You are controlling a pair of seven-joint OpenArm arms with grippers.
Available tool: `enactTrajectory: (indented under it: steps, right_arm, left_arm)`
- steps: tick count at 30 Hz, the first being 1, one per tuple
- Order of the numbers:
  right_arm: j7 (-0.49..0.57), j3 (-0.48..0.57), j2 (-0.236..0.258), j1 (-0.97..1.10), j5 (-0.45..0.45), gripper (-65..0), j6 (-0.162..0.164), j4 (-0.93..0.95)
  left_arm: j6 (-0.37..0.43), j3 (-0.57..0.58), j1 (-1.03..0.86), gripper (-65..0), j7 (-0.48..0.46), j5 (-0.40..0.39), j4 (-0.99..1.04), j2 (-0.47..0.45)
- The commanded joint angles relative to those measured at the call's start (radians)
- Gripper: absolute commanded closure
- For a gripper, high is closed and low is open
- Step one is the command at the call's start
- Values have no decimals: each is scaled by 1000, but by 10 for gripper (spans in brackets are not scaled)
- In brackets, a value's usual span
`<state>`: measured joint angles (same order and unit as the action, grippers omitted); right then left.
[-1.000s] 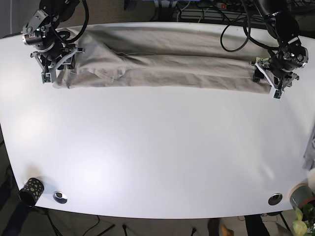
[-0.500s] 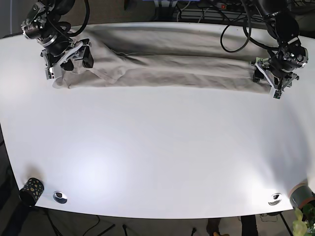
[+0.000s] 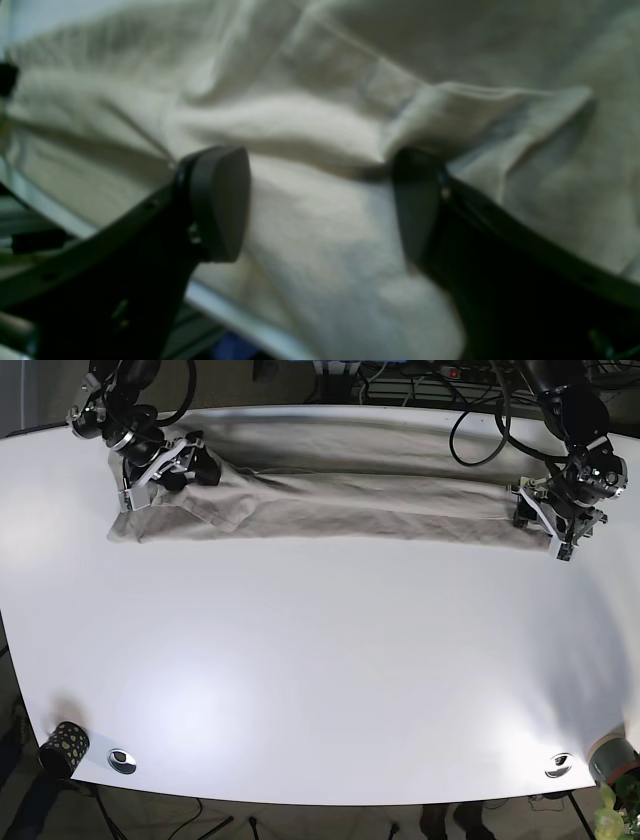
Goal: Fold the T-shirt properly
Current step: 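Grip both ends of the long beige strip and straighten it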
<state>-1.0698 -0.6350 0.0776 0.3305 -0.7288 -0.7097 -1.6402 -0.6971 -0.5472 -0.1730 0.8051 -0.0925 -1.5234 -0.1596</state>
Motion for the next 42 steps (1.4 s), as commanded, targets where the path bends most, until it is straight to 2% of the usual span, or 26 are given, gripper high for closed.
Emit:
enactTrajectory:
  steps: [1, 3, 6, 10, 12, 18, 24, 26, 32, 37, 42]
  right_arm:
    - [26, 27, 50, -17, 41, -438, 12, 76]
    - [56, 51, 86, -43, 41, -438, 12, 143]
    - [98, 73, 112, -78, 41, -438, 12, 209]
    - [121, 96, 158, -132, 41, -438, 12, 260]
    - [121, 102, 172, -164, 41, -438, 12, 269]
    - [115, 103, 173, -233, 41, -438, 12, 268]
    - [113, 103, 173, -281, 41, -438, 12, 265]
    - [113, 103, 173, -282, 41, -438, 12, 265]
    - [113, 103, 173, -293, 41, -438, 12, 265]
    - [113, 103, 207, -291, 39, -438, 12, 211]
    - [101, 103, 213, -290, 38, -438, 12, 116]
  left_arm:
    - [-1, 6, -4, -378, 52, 64, 39, -4]
    - [-1, 6, 13, -378, 20, 64, 60, -16]
    - [-1, 6, 30, -379, -23, 66, 106, -19]
    - [-1, 28, 89, -381, -40, 69, 200, -21]
    - [-1, 55, 135, -381, -42, 69, 257, -50]
    - [-1, 69, 227, -381, -49, 61, 312, -73]
    - [-1, 66, 266, -387, -10, 50, 194, -73]
    - [-1, 63, 269, -406, 17, 12, 165, -73]
    - [-1, -15, 264, -446, 127, -194, 60, -74]
    - [-1, -104, 264, -461, 239, -327, 37, -76]
    - [-1, -147, 232, -465, 242, -376, 39, -77]
